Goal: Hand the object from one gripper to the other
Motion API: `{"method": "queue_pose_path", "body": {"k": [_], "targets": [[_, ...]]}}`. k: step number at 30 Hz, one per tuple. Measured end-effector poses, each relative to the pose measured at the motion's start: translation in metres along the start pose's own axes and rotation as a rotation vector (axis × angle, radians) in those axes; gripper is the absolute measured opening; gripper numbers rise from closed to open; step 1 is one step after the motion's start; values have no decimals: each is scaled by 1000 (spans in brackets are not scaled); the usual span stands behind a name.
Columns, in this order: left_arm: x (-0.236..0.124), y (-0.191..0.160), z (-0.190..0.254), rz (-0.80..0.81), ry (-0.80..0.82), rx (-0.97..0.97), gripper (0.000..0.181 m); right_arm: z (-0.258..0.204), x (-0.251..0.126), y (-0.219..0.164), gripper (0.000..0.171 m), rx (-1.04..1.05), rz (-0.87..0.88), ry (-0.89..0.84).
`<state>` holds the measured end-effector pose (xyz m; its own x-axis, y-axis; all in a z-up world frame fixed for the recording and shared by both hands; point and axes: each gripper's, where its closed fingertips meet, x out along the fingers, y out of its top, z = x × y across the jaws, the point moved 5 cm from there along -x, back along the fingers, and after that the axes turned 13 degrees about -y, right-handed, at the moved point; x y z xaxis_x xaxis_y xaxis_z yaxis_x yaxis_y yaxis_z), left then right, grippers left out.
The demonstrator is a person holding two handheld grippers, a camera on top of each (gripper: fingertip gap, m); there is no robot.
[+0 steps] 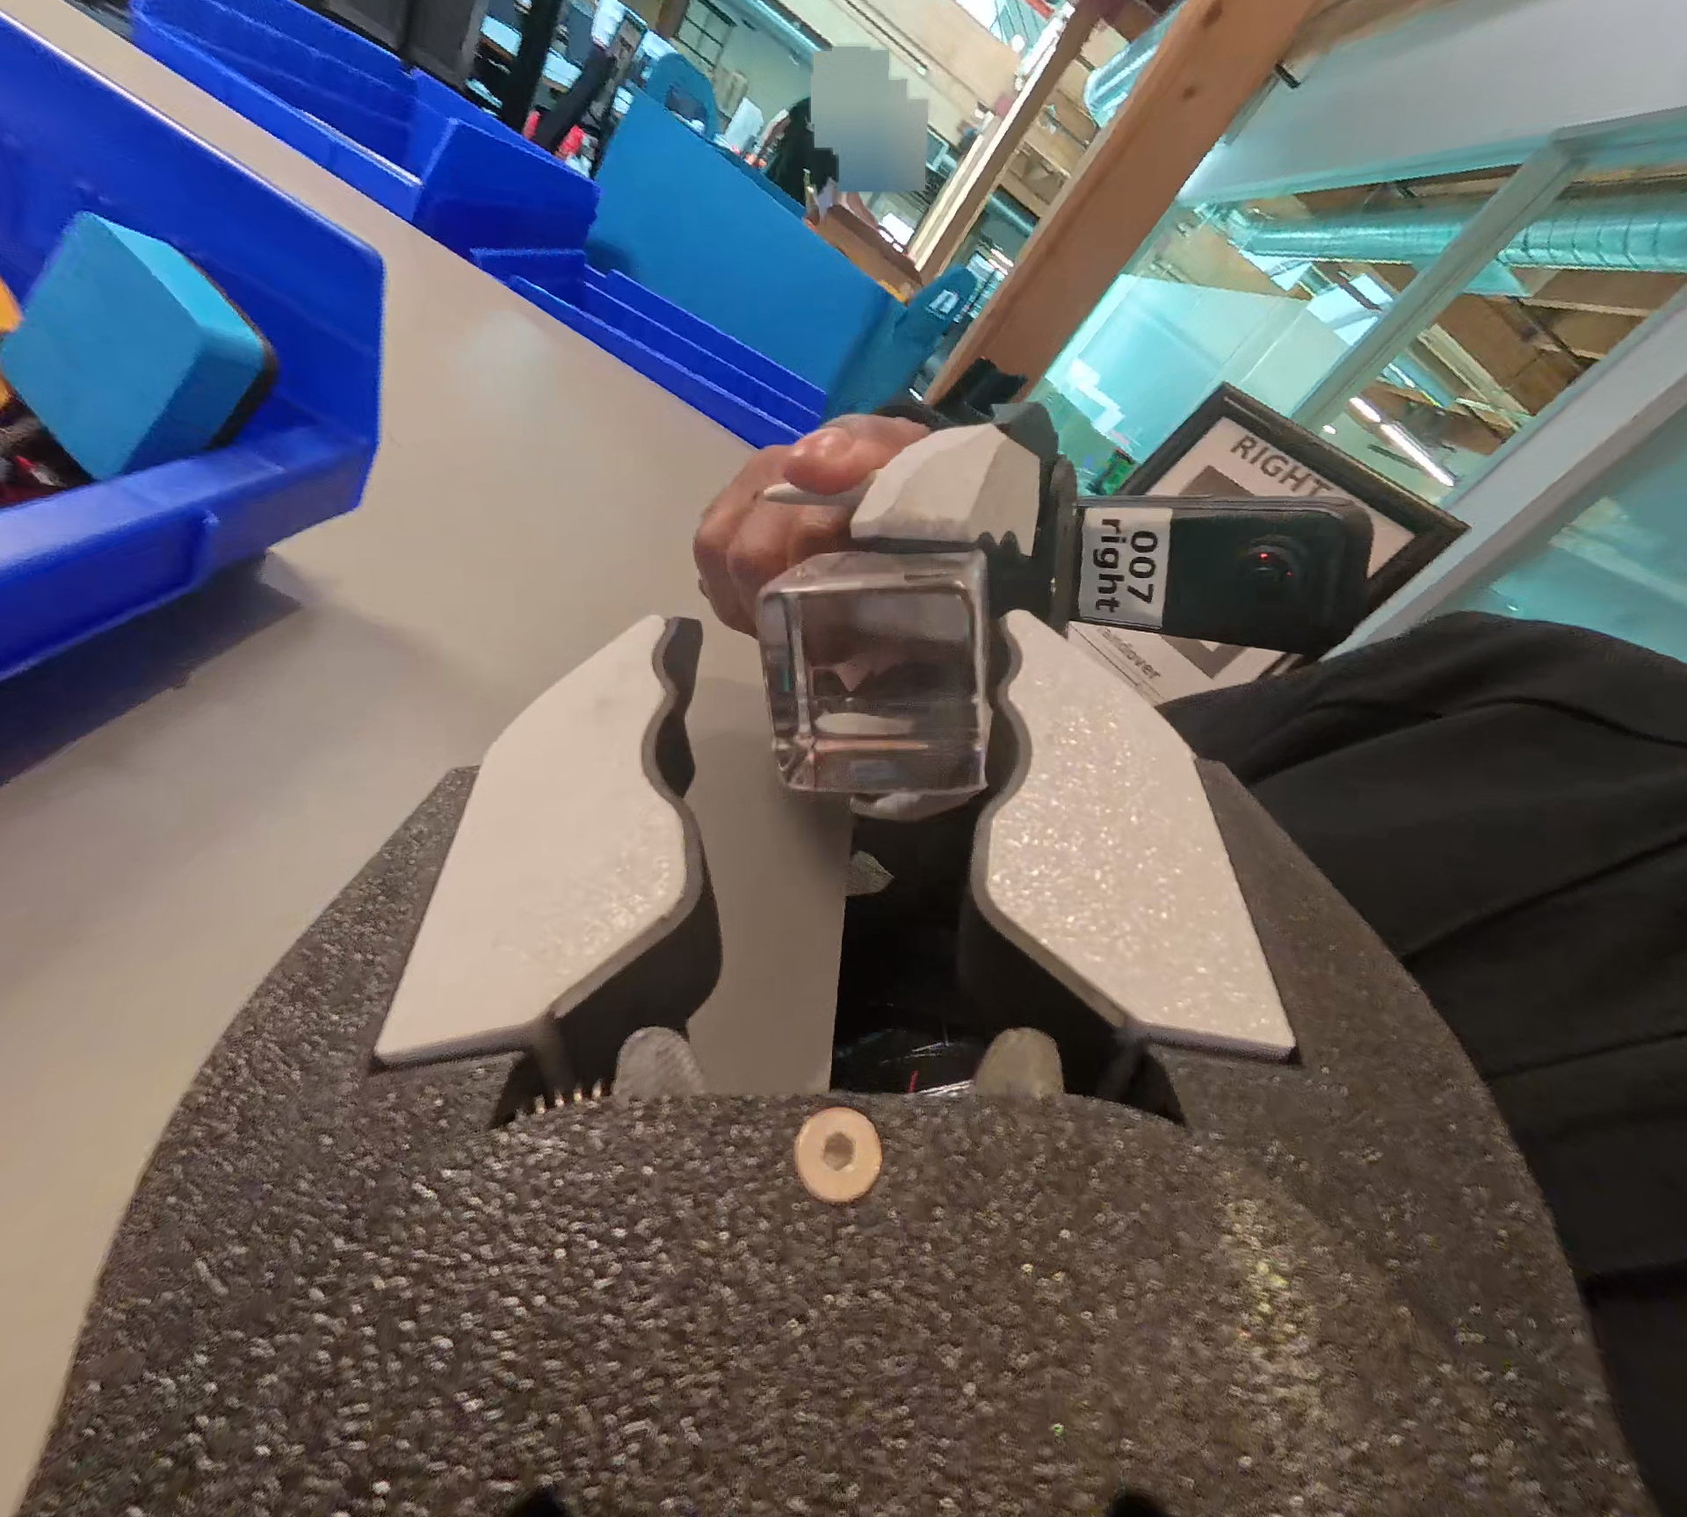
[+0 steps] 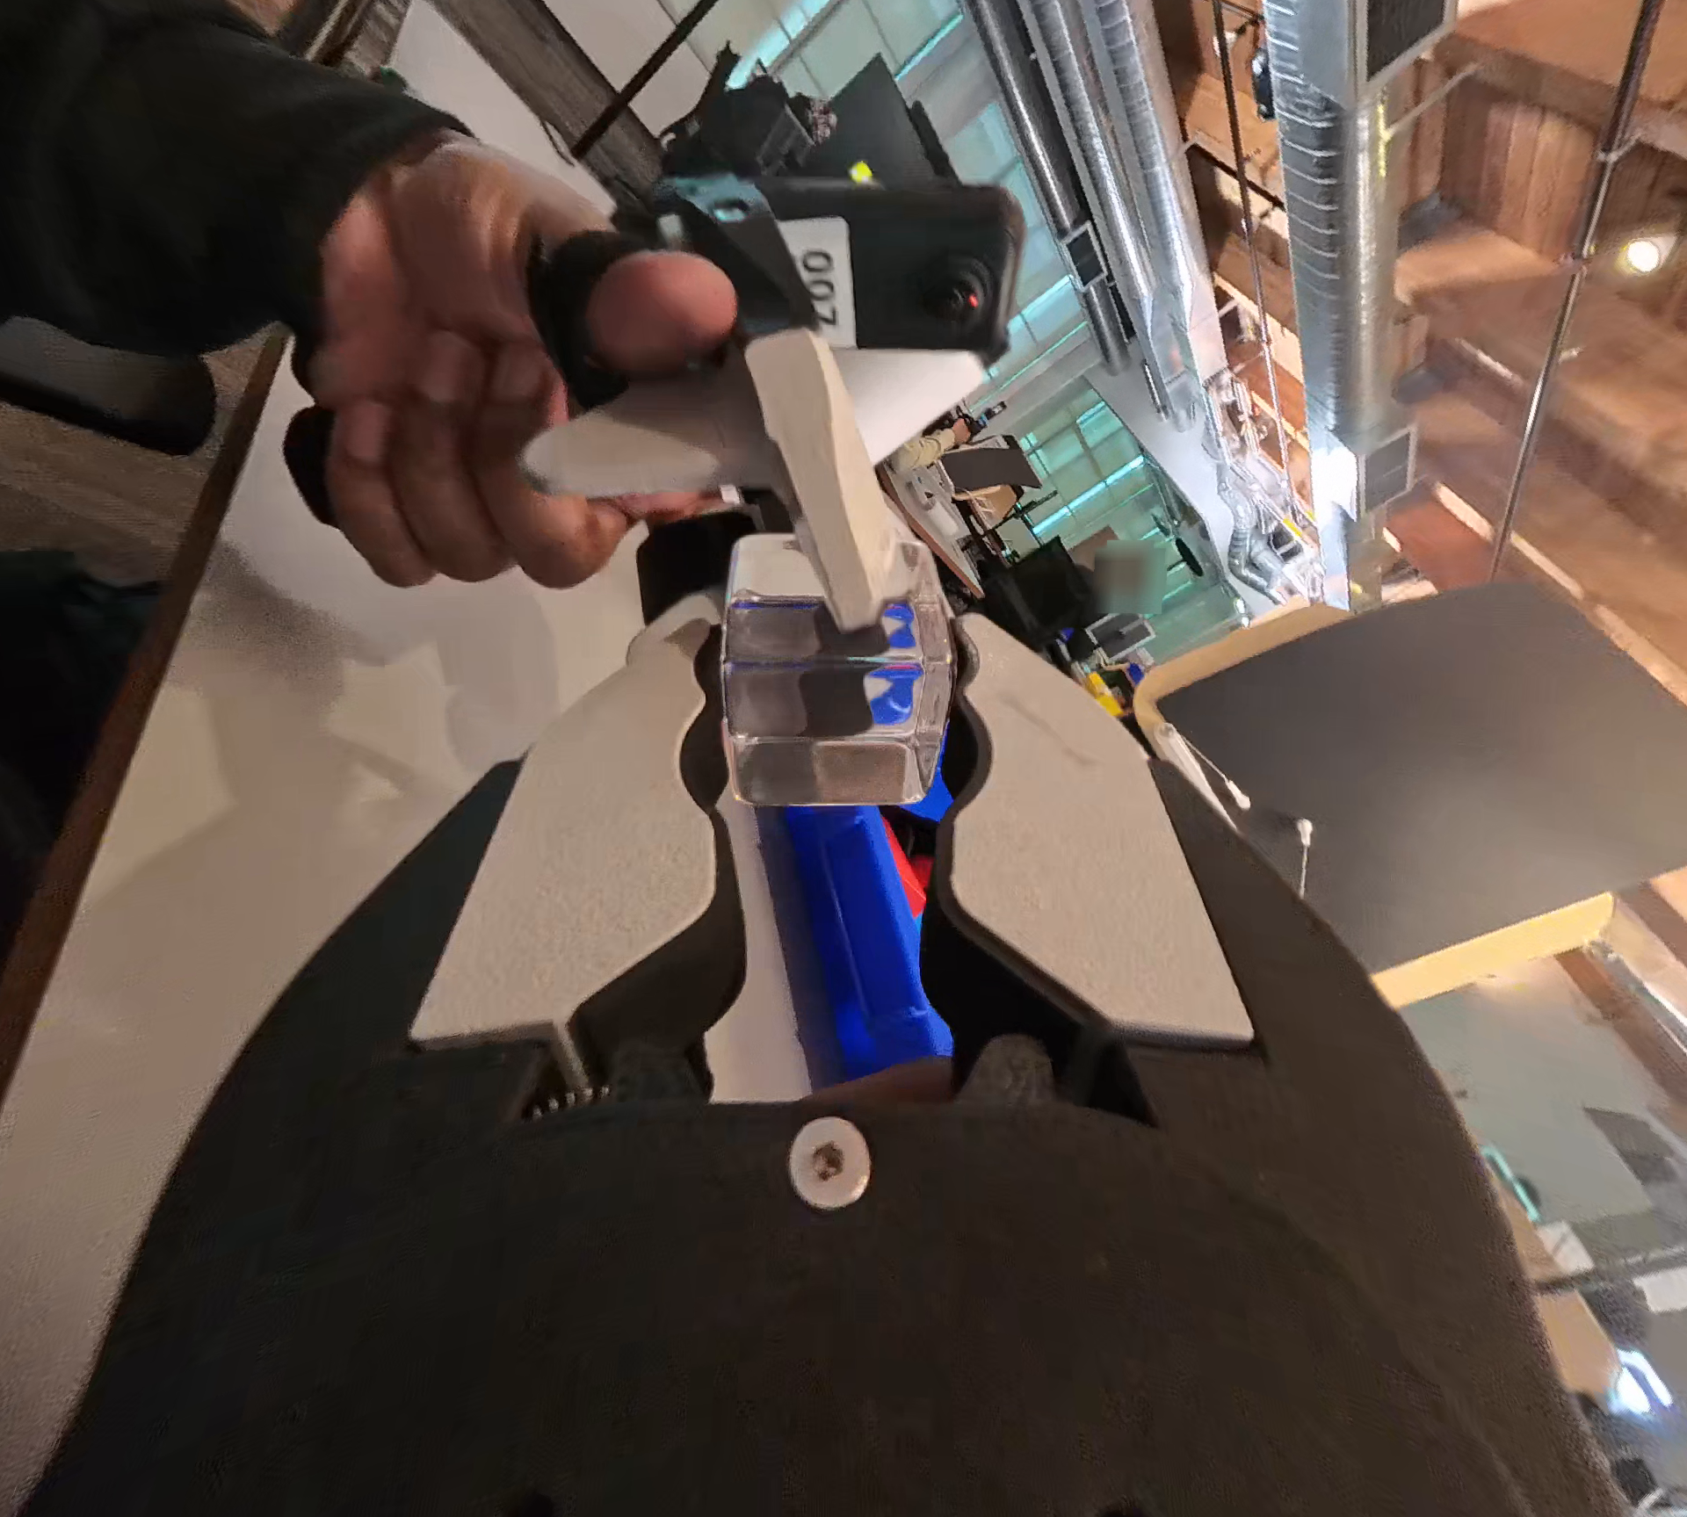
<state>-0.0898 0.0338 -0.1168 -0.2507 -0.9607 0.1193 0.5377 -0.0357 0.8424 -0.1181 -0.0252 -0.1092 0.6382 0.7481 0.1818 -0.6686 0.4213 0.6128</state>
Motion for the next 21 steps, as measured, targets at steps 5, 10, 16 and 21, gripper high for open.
{"method": "queue_pose_path", "body": {"k": [5, 10, 16, 21], "targets": [[4, -5, 3, -9, -82, -17, 45, -4, 1, -2, 45, -16, 5, 9], [0, 6, 4, 34, 7, 191, 45, 6, 3, 0, 50, 167, -9, 5], [-15, 19, 4, -101, 421, 781, 46, 28, -1, -10, 54, 585, -87, 114], [-20, 24, 7, -280, 804, 1323, 46, 35, 2, -12, 65, 891, -175, 187]]}}
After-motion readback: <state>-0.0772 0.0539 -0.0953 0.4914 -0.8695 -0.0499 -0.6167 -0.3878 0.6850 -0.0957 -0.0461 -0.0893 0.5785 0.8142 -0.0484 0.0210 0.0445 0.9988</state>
